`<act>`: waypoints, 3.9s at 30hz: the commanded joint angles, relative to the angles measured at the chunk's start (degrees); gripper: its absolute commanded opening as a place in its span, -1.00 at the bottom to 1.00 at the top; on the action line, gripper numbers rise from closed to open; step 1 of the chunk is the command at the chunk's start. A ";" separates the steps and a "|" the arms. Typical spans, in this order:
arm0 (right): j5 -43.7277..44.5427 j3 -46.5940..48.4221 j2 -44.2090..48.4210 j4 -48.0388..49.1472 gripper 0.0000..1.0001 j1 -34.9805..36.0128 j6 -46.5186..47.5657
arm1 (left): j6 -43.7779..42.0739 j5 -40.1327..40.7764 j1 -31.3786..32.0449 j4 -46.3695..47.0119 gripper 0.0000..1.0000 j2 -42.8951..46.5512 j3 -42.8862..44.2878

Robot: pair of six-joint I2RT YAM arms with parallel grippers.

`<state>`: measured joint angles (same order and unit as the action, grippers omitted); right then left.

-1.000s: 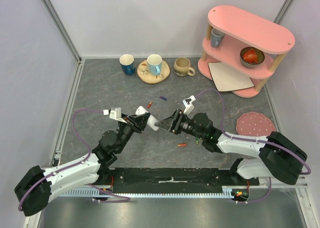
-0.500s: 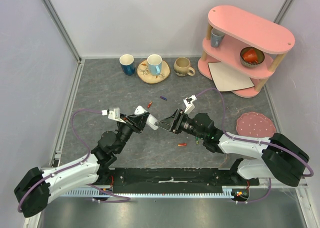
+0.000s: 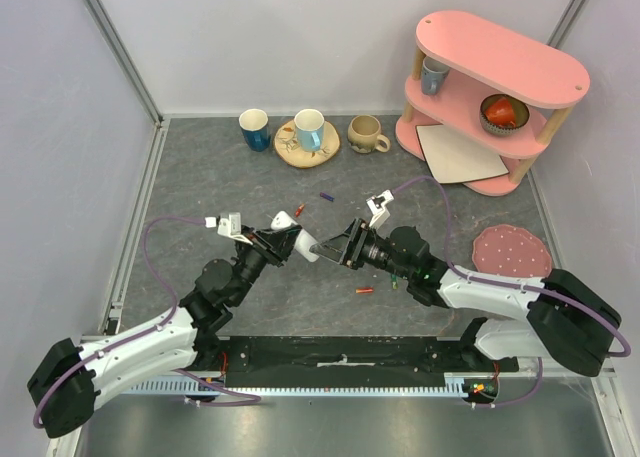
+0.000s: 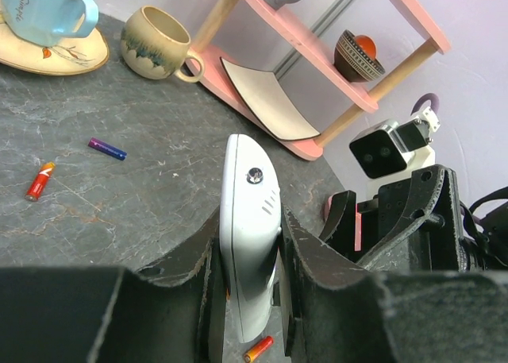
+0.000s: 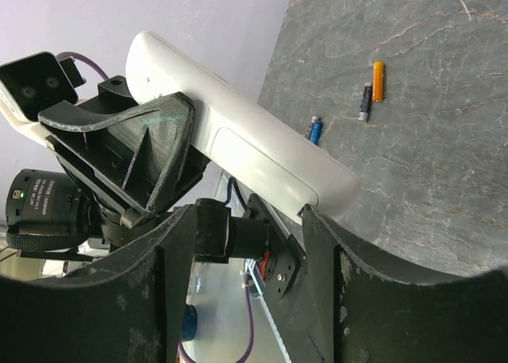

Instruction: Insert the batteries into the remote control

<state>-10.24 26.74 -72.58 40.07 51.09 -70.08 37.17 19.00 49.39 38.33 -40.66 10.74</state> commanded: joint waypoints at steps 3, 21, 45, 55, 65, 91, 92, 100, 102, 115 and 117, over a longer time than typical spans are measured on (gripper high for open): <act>0.13 1.73 2.17 2.82 0.26 -0.03 0.83 | 1.33 -2.83 0.71 -3.52 -0.96 0.15 2.97; 0.84 2.26 4.02 0.00 0.26 -0.03 1.88 | -1.04 -3.10 0.71 -9.67 -0.96 -0.47 5.60; -1.46 1.91 6.91 -7.37 0.47 1.11 5.56 | 9.50 -2.58 -0.87 -14.34 -0.96 0.05 6.41; 2.94 4.90 12.46 -20.47 0.96 1.29 14.09 | 9.16 -3.08 -0.96 8.35 -0.96 3.50 -6.18; 6.72 -5.53 16.41 -8.73 0.95 -1.16 2.00 | 8.09 -9.08 -1.31 16.76 -0.96 -2.31 -5.72; 2.50 -2.40 11.58 -9.49 0.43 -1.17 5.13 | 3.44 -1.08 0.01 8.54 -0.96 -5.39 -1.96; 2.77 -2.31 11.32 -9.40 0.41 -1.08 5.22 | 3.09 -0.38 0.27 8.35 -0.96 -5.39 -2.04; 1.72 -2.05 5.87 -2.73 0.11 -0.91 2.94 | -0.78 6.48 4.04 7.82 -0.96 -6.71 -1.43; 1.63 -1.43 4.56 -2.63 0.08 -0.73 2.67 | -2.01 7.89 4.66 7.55 -0.96 -6.97 -0.73; 2.59 -1.69 2.09 -1.84 0.04 0.76 0.74 | -6.93 13.16 8.80 5.62 -0.96 -7.24 2.00; 2.59 -1.43 1.82 -1.75 0.04 0.85 0.74 | -6.93 13.51 9.06 5.45 -0.96 -6.97 1.91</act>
<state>-8.10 24.03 -70.26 35.40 51.55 -68.66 33.19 28.84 57.65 42.26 -47.92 10.72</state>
